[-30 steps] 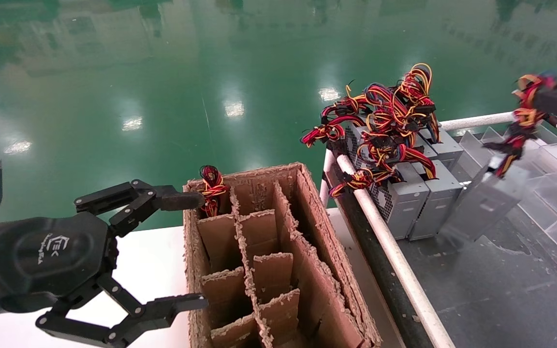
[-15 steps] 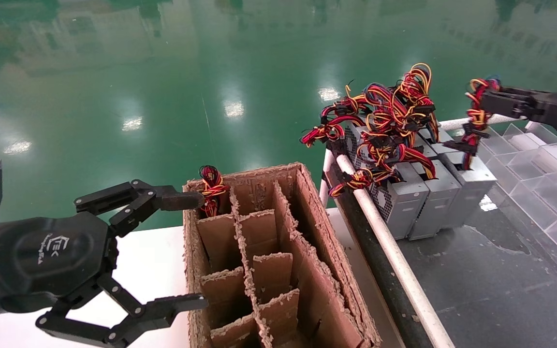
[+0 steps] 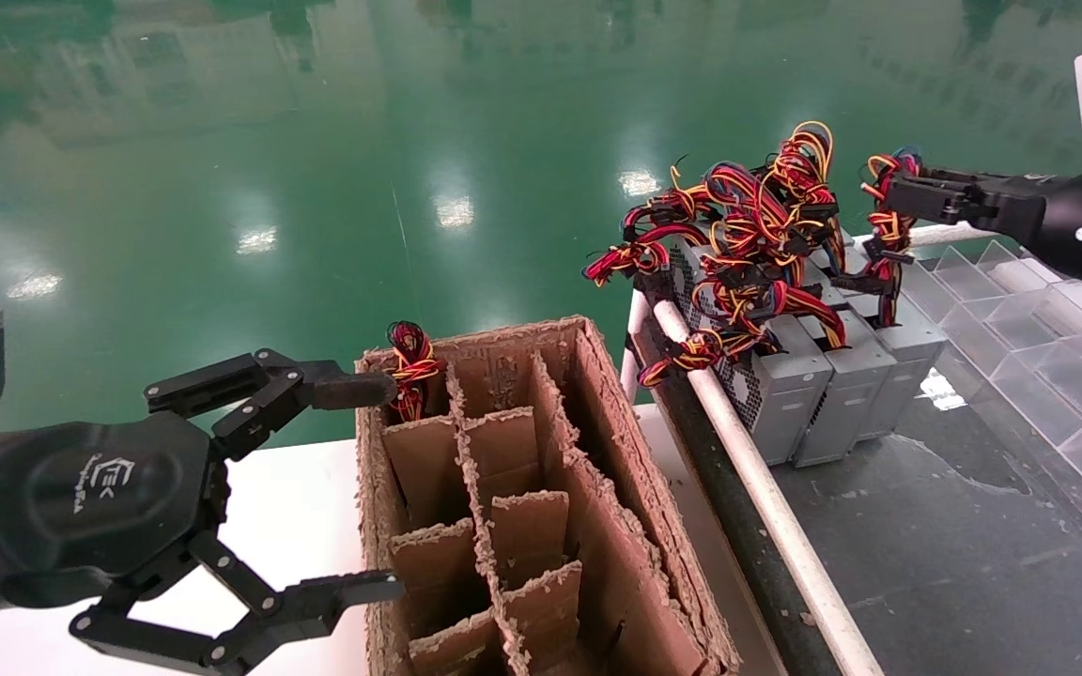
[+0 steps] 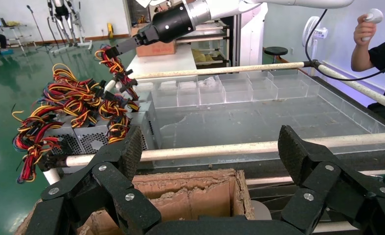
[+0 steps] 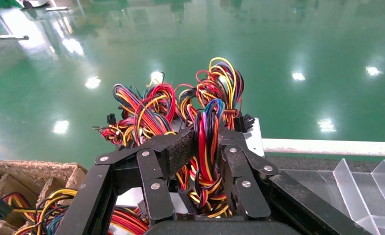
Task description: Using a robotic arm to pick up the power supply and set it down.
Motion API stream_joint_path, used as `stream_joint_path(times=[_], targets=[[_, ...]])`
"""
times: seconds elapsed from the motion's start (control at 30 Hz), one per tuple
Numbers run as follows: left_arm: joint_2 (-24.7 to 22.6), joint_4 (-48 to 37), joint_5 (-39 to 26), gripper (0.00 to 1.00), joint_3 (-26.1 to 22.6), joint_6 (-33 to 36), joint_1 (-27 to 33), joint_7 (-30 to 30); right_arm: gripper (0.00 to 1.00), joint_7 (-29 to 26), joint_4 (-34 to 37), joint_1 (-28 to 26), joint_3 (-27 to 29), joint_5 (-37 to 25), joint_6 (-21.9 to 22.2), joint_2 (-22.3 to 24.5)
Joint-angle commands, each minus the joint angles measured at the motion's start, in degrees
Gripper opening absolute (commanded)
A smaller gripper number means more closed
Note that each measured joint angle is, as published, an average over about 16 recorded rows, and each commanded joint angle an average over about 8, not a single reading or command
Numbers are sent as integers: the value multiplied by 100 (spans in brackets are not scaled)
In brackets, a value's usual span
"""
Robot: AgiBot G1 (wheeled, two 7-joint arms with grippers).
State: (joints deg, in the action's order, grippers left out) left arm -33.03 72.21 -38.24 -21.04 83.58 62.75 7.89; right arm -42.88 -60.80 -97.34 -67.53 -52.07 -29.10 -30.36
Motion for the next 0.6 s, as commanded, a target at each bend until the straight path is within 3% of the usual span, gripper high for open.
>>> stream_joint_path(times=[0.03, 0.6], targets=[[0, 0, 0, 100, 0, 0, 0, 0, 100, 9, 46, -1, 0, 6, -29, -27], [0, 0, 1, 100, -1, 0, 0, 0, 100, 45, 126, -38, 14, 44, -258, 66]])
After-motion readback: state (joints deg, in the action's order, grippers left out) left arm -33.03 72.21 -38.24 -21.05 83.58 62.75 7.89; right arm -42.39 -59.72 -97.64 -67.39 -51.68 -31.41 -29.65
